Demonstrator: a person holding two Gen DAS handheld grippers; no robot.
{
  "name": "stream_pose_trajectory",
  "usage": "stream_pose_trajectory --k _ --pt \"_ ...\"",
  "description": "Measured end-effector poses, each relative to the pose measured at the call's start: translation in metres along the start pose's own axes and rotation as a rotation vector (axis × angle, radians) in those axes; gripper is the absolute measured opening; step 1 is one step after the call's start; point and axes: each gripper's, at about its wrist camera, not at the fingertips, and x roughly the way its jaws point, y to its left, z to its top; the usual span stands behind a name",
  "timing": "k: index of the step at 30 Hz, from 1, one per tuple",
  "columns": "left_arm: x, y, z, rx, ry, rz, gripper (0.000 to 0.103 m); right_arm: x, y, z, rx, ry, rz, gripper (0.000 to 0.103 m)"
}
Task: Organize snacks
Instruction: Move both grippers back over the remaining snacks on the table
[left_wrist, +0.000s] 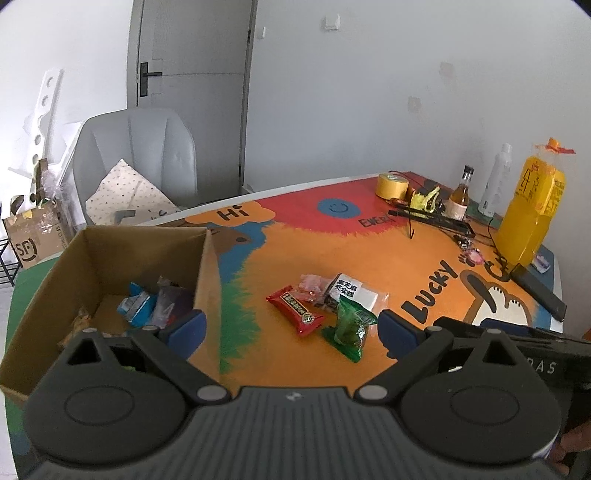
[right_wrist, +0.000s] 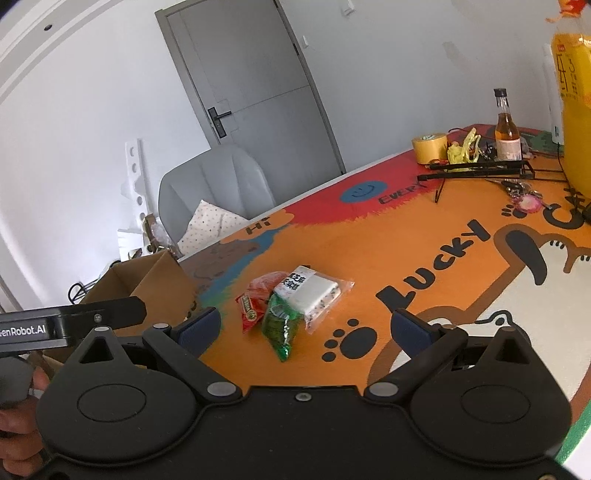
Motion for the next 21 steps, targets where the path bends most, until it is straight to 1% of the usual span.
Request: stream_pose_trajectory --k 8,11,21 --pt "0.024 -0.015 0.005 0.017 0.022 -0.006 0.098 0.013 -0.022 0.0 0.047 0.02 0.014 0.101" --pt "0.036 -0.018 0.006 0.01 0.039 -0.012 0.096 0.019 -0.029 0.0 0.067 0.029 0.017 0.101" --pt "0.071 -0.031 0.003 0.008 0.076 -0.04 0.081 0.036 -0.05 0.001 0.11 0.042 0.018 0.099"
